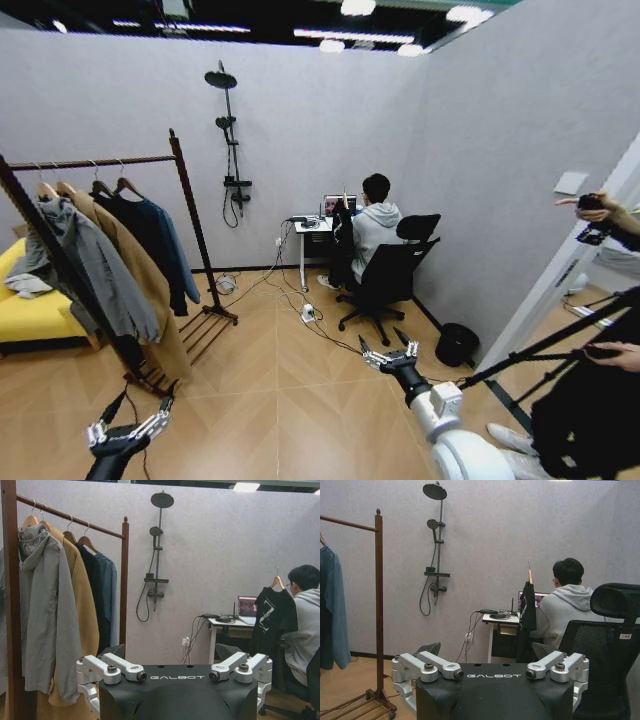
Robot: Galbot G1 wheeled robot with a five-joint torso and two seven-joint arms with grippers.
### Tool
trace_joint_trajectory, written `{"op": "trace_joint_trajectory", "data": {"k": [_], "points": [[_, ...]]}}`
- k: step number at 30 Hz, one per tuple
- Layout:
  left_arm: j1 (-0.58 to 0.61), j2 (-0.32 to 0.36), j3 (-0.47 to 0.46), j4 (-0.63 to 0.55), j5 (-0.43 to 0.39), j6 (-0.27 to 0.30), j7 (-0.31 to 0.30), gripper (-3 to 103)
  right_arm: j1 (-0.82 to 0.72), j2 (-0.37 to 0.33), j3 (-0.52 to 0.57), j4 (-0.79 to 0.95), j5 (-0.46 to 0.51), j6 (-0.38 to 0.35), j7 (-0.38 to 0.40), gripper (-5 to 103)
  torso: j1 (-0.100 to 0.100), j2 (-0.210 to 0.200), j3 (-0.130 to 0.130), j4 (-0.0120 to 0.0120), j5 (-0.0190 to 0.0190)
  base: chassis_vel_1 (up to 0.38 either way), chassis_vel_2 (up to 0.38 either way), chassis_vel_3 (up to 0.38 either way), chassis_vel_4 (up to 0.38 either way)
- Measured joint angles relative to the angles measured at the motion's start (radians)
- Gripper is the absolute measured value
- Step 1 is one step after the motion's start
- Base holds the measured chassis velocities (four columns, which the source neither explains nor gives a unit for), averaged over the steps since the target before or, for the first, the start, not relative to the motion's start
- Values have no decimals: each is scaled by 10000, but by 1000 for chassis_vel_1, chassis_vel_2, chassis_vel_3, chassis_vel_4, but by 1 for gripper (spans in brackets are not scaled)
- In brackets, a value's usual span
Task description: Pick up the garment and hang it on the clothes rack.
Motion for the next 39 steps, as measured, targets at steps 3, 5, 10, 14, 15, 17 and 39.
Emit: {"op": "trace_joint_trajectory", "data": {"k": [3,5,10,14,15,17,39], "points": [[0,0,0,0,0,0,0,100,-38,22,13,14,-16,19,0,100,0,0,0,0,0,0,0,0,0],[0,0,0,0,0,0,0,100,-49,31,24,15,-25,40,5,100,0,0,0,0,0,0,0,0,0],[0,0,0,0,0,0,0,100,-39,51,35,9,-71,107,43,100,0,0,0,0,0,0,0,0,0],[0,0,0,0,0,0,0,100,-40,45,60,12,-94,107,64,100,0,0,0,1,0,0,0,0,0],[0,0,0,0,0,0,0,100,-40,42,79,11,-128,107,66,100,0,0,0,0,0,0,0,0,0],[0,0,0,0,0,0,0,100,-38,38,113,-21,-248,125,56,100,0,-1,0,0,0,0,0,0,0],[0,0,0,0,0,0,0,100,-146,67,180,-243,-434,646,-377,100,-2,-1,0,2,2,-71,69,68,-64]]}}
